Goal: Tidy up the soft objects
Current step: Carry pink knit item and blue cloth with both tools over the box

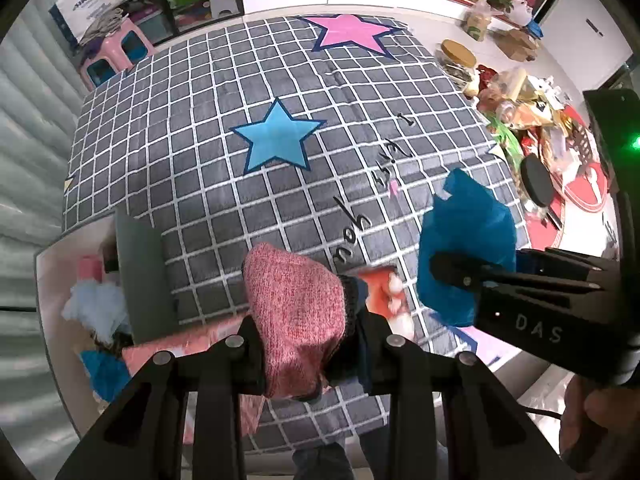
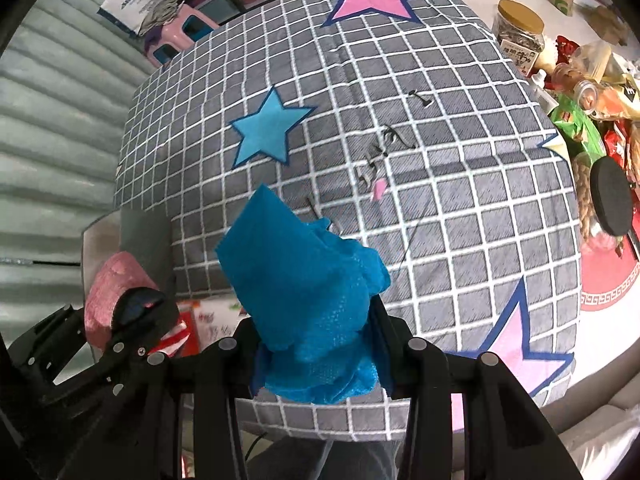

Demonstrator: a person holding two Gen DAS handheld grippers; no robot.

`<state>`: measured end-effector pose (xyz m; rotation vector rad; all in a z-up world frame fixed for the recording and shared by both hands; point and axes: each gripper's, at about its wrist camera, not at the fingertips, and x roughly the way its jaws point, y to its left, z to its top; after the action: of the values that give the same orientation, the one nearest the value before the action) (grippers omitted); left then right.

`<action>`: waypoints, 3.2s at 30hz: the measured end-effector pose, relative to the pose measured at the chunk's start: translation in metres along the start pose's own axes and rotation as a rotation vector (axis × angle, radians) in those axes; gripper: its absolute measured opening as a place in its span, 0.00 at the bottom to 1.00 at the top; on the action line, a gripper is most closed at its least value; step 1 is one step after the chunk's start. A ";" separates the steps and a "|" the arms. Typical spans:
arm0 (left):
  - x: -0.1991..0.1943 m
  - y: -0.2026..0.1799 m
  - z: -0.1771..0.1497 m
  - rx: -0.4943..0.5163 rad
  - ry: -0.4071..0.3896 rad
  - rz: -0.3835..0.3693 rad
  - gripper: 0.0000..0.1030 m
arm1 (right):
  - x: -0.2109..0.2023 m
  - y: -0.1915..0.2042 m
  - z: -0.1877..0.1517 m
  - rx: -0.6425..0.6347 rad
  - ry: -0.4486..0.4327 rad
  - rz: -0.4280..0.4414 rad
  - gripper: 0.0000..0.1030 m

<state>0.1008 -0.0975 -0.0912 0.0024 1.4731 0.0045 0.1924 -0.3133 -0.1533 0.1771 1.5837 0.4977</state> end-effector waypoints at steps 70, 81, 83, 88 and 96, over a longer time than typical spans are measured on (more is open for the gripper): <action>-0.071 0.231 -0.155 -0.562 -0.062 0.121 0.33 | 0.020 0.289 -0.069 -0.582 0.120 0.119 0.43; -0.050 0.241 -0.157 -0.594 -0.011 0.137 0.33 | 0.037 0.311 -0.066 -0.620 0.157 0.122 0.43; -0.047 0.242 -0.157 -0.597 -0.006 0.137 0.33 | 0.041 0.313 -0.066 -0.621 0.164 0.121 0.43; -0.043 0.245 -0.158 -0.601 0.007 0.140 0.33 | 0.047 0.317 -0.066 -0.623 0.179 0.123 0.43; -0.034 0.251 -0.155 -0.608 0.026 0.145 0.34 | 0.056 0.319 -0.063 -0.615 0.191 0.114 0.43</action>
<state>-0.0572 0.1531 -0.0716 -0.3848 1.4456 0.5705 0.0667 -0.0190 -0.0716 -0.2560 1.5358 1.0904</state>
